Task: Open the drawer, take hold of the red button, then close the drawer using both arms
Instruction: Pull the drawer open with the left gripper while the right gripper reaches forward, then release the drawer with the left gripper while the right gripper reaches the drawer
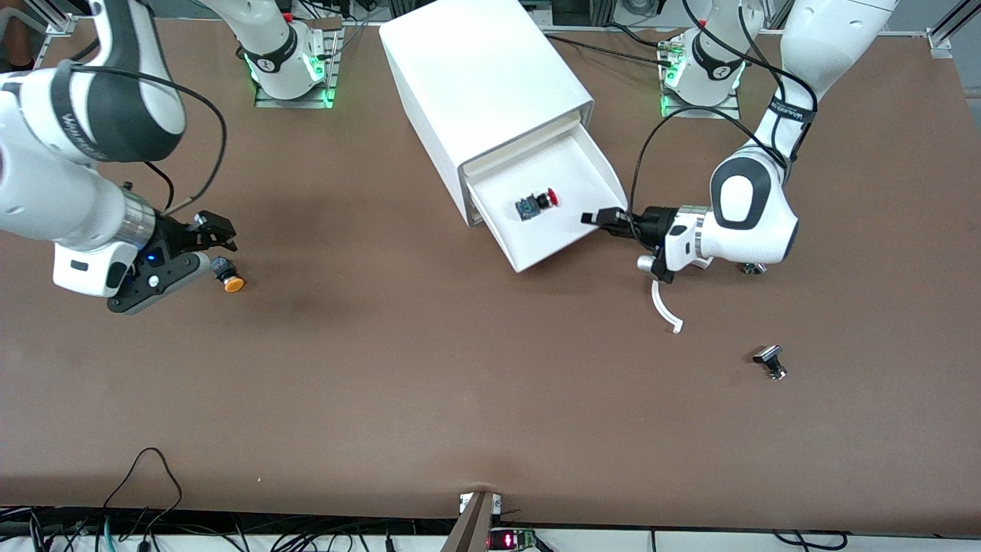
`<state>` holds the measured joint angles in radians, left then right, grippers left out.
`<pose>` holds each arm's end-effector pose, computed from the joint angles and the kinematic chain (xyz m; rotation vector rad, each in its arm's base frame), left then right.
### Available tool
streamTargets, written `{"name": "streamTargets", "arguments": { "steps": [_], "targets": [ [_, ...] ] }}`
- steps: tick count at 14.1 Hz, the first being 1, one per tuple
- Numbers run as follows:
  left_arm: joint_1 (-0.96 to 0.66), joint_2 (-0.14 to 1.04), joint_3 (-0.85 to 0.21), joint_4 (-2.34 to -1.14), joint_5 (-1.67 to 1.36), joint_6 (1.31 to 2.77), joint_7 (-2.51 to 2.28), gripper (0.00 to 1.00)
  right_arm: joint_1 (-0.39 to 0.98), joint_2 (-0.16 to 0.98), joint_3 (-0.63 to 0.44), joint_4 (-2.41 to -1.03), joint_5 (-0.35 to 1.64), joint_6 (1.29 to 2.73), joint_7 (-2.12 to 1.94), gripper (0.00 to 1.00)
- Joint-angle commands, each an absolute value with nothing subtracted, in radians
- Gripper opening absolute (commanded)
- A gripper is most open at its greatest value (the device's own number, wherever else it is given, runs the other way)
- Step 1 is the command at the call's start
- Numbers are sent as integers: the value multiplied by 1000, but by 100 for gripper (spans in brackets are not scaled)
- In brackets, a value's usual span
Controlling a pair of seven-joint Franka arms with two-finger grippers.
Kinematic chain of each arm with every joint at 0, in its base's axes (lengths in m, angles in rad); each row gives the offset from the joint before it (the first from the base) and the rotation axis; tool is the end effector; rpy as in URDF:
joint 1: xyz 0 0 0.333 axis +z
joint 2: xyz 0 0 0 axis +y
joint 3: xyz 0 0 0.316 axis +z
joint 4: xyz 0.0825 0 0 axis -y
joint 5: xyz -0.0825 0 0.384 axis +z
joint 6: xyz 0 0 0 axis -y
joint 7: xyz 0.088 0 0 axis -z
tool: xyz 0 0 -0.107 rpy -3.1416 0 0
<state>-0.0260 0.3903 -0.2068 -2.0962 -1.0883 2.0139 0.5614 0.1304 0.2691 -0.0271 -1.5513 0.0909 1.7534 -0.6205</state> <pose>0.5254 -0.1779 0.2321 2.1482 -0.0436 -0.3240 0.6323 0.0754 0.4885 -2.8577 -1.0513 0.0667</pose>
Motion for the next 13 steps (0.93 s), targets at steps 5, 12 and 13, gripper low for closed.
{"name": "streamTargets", "arguments": {
  "steps": [5,12,13],
  "targets": [
    [-12,370,-202,-2072,-1083,2120,540,100,170,311,-3,-1470,135,1743,-1061,100],
    [25,192,-193,-1925,-556,2168,531,100,314,344,11,-1444,162,1743,-1095,100],
    [34,149,-192,-1924,-487,2158,528,100,330,354,34,-1436,167,1743,-1097,100]
  ]
}}
